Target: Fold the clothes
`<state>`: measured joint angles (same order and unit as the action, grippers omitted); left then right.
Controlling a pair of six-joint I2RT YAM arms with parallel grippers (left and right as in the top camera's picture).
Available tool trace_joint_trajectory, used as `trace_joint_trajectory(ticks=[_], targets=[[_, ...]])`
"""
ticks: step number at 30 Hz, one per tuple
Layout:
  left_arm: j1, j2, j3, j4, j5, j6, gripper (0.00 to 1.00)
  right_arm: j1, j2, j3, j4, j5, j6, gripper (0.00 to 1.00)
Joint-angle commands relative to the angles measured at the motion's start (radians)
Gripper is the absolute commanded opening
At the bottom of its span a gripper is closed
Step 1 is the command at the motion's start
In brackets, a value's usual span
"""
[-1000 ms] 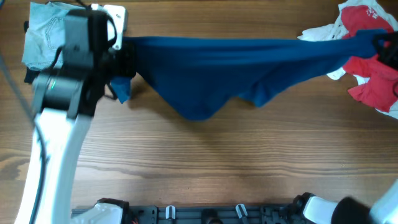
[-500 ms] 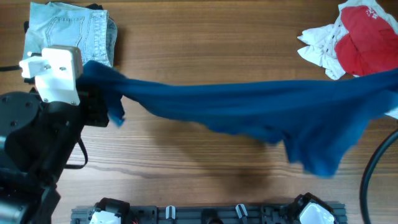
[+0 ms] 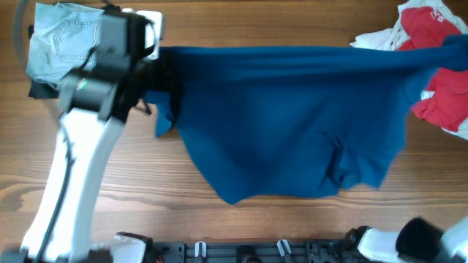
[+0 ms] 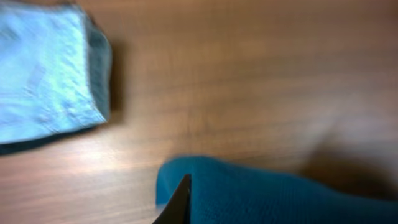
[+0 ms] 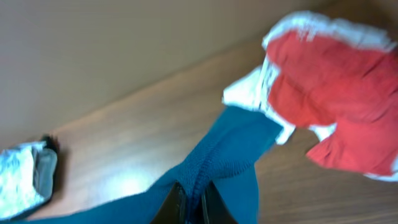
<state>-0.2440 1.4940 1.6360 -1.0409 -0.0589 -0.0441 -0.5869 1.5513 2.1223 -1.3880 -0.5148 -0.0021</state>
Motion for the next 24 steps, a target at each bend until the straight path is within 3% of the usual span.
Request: trace_joint_trajectory(ticks=[1, 8, 16, 20, 24], targets=[[0.006, 0.145, 0.006, 0.002, 0.006, -0.024, 0.04, 0.031, 0.103, -0.058, 0.045, 0.028, -0.051, 0.04], [0.024, 0.403, 0.006, 0.055, 0.005, -0.008, 0.04, 0.118, 0.315, -0.215, 0.209, 0.046, -0.02, 0.04], [0.046, 0.581, 0.006, 0.226, -0.023, 0.07, 0.04, 0.17, 0.483, -0.231, 0.267, 0.055, -0.02, 0.04], [0.046, 0.601, 0.006, 0.403, -0.141, 0.097, 0.08, 0.179, 0.495, -0.232, 0.285, 0.055, -0.021, 0.04], [0.057, 0.601, 0.006, 0.612, -0.334, 0.097, 0.04, 0.18, 0.495, -0.231, 0.29, 0.055, -0.021, 0.04]])
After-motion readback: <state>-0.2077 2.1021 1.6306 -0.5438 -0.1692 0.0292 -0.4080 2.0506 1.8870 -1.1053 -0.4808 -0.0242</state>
